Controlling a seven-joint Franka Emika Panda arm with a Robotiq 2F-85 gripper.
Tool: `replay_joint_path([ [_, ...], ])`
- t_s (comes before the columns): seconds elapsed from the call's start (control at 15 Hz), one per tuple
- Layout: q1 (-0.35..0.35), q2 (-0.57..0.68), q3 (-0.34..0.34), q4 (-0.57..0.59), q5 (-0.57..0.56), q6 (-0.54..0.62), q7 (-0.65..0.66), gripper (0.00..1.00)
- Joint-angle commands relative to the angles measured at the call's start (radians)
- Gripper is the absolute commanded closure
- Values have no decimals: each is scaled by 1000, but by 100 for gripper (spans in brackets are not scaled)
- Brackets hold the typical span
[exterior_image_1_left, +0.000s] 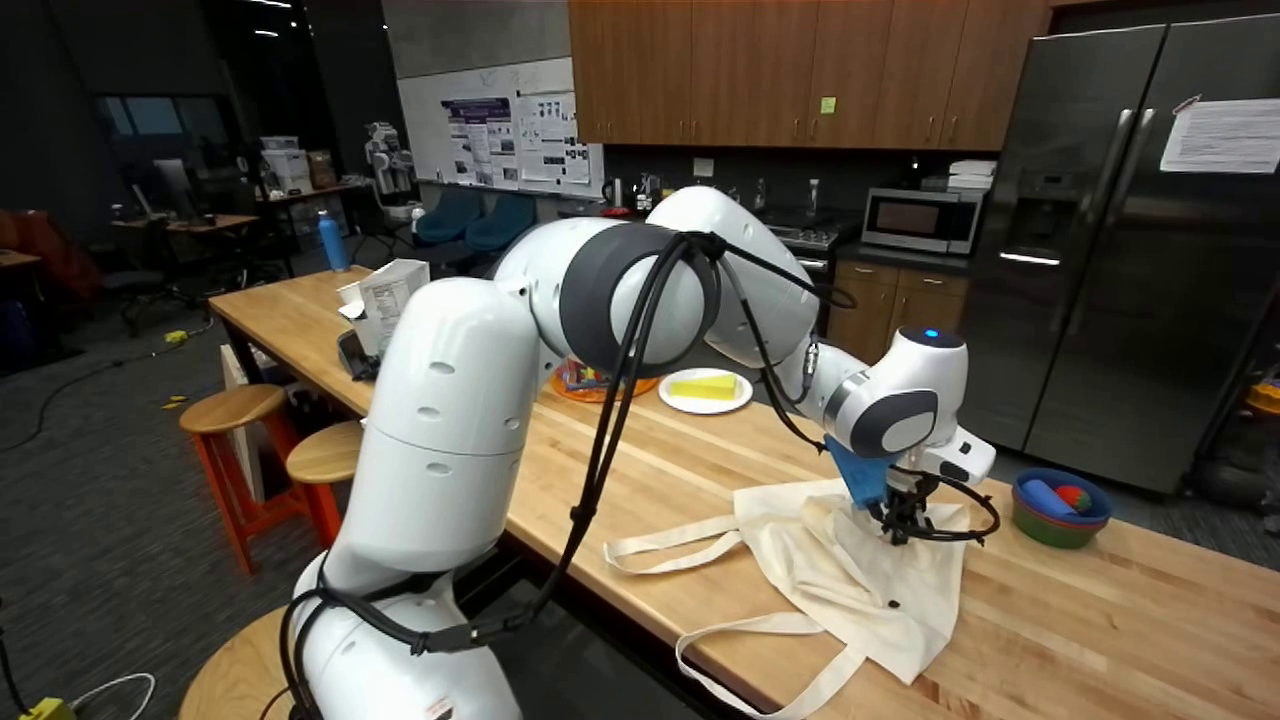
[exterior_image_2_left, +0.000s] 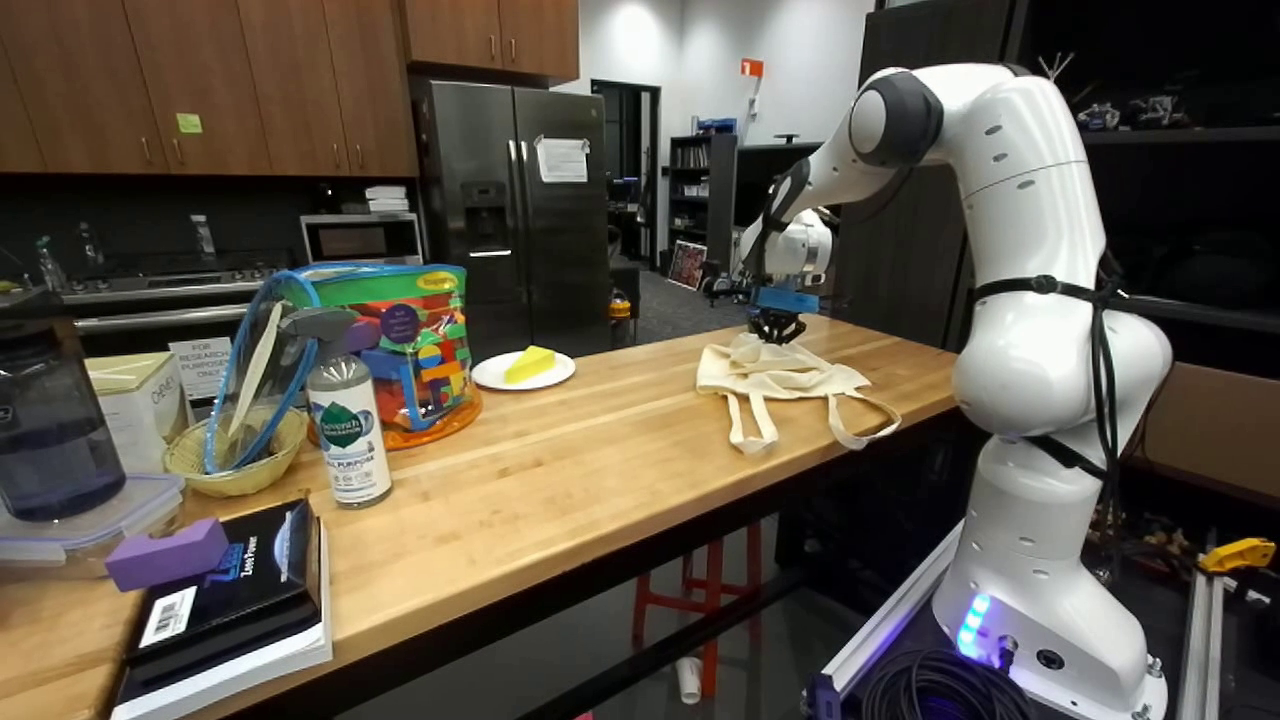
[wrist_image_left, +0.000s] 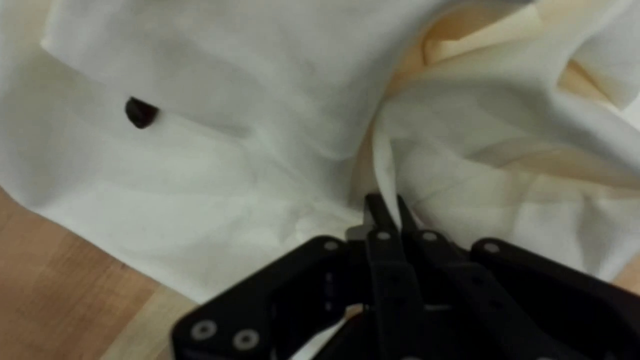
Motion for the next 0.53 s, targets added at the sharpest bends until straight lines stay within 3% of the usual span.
replay_joint_path([
  [0.0,16,-29,11,3,14,-10,-4,99],
  [0.47,87,-74,40,-35,-30,0,-41,99],
])
